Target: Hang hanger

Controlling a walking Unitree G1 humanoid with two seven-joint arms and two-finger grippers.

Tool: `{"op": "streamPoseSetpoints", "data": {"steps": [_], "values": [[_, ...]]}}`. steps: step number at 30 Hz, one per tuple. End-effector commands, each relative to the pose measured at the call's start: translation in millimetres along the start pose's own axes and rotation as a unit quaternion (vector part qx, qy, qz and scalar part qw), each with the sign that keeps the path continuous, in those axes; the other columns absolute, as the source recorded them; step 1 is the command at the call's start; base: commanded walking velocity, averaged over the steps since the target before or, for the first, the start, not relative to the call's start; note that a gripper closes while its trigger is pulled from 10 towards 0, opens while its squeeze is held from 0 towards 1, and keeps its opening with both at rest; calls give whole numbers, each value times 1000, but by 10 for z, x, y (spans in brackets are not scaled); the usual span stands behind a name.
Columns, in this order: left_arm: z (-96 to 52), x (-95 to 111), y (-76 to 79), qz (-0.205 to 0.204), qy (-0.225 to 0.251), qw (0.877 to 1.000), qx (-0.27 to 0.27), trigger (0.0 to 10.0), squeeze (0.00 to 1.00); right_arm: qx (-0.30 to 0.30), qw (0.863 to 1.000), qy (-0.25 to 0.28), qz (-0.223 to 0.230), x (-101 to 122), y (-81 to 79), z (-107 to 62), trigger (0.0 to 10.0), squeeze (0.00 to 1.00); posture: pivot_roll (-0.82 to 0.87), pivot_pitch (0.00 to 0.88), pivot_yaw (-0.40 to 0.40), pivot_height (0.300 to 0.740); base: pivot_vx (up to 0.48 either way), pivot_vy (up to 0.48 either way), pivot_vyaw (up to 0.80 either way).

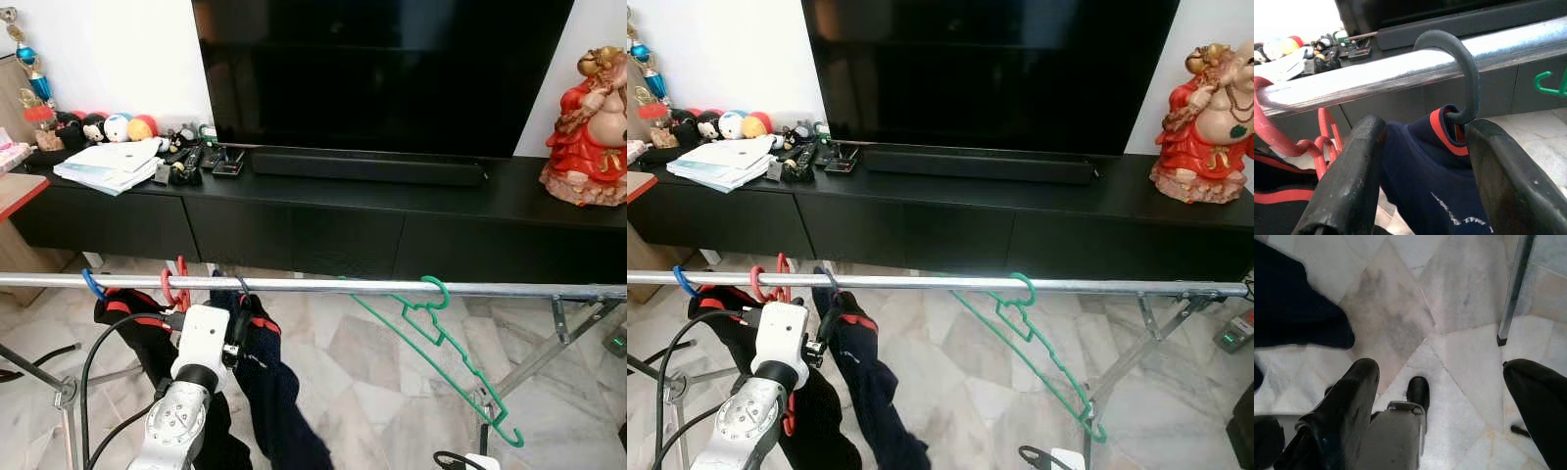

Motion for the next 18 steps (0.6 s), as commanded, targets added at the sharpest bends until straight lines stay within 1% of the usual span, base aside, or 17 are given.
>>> {"op": "streamPoseSetpoints", "data": {"steps": [1, 15, 17, 18], "values": [[-75, -31, -195, 11, -11, 998, 57, 10000, 0, 6, 1000, -11, -25, -21, -8, 0, 10000, 0, -29, 0, 56, 740, 0, 480, 0], [-85, -19, -179, 11, -12, 998, 55, 10000, 0, 7, 1000, -11, -28, -19, -11, 0, 10000, 0, -29, 0, 56, 740, 0, 480, 0], [-83, -14, -175, 12, -11, 998, 53, 10000, 0, 8, 1000, -11, -27, -18, -12, 0, 10000, 0, -28, 0, 56, 740, 0, 337, 0], [-81, -9, -163, 15, -9, 999, 48, 10000, 0, 8, 1000, -10, -26, -17, -13, 1, 10000, 0, -28, 0, 56, 740, 0, 0, 0]]}}
Point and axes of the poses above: a point about 5 cm out from each wrist's last joint towards the gripper, its own z axis pointing out of the wrist towards the gripper, its own x axis along the axis of the wrist's last joint, y = z × x, the point moved 2 cm from there along z, pointing out of the wrist towards the gripper, and after that the axes turned 4 degrees about z, right-handed, at the moved point
